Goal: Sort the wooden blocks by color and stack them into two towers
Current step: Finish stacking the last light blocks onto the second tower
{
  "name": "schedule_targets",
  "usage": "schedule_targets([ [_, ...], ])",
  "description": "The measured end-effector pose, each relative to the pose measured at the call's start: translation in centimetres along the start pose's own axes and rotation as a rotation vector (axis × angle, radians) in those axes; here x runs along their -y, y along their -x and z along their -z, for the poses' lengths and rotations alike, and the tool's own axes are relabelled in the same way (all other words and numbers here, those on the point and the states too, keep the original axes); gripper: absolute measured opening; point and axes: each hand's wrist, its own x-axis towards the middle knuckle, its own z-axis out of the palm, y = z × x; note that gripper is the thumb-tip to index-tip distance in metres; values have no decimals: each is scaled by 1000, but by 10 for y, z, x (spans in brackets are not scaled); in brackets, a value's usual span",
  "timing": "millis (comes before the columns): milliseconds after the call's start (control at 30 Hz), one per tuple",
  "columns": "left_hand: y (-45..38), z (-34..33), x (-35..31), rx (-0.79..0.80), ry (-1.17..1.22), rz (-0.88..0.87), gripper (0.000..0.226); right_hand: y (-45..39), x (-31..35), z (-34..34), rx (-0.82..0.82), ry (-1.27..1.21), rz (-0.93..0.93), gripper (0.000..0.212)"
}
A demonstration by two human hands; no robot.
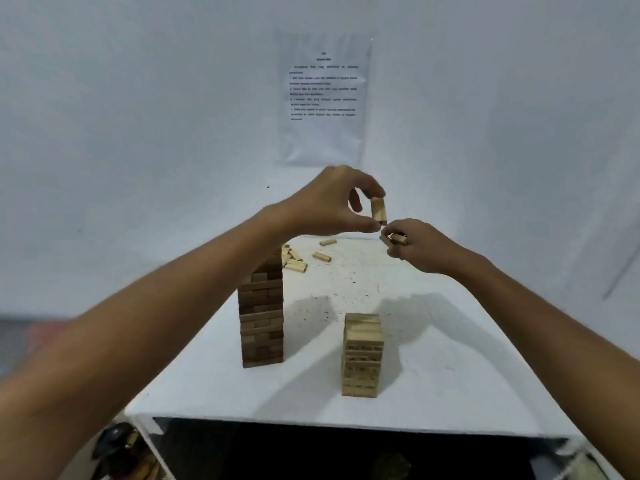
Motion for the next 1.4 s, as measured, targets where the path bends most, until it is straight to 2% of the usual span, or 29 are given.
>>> schedule_targets([
  [67, 8, -32, -8, 29, 53, 4, 43, 24, -11, -1, -8, -39, -34, 27],
  [167, 19, -76, -9, 83, 124, 62, 44, 58, -33, -7, -9, -76, -101, 15],
  [300, 28, -115, -1, 111, 213, 180, 43, 89, -62, -21, 6, -80, -220, 23],
  [433, 33, -149, -20, 150, 251, 177, 43, 103, -90, -30, -30, -118, -306, 20],
  [633, 35, -205, -58, 111, 364, 180, 44, 119, -125, -39, -69, -155, -385, 19],
  [767, 42, -245, -62, 97, 339, 236, 41, 137, -142, -46, -75, -175, -449, 20],
  [900, 53, -278, -48, 171, 248, 342, 38, 154, -149, -61, -63, -104, -513, 31],
  [1000, 57, -293, -37, 181, 199, 362, 27, 161, -147, -73, -44, -65, -513, 37],
  [1167, 58, -297, -33, 185, 171, 336, 26, 163, -138, -87, -14, -32, -429, 44],
  [1400, 62, -299, -32, 186, 161, 330, 36, 169, -149, -78, -122, -2, -338, 61],
])
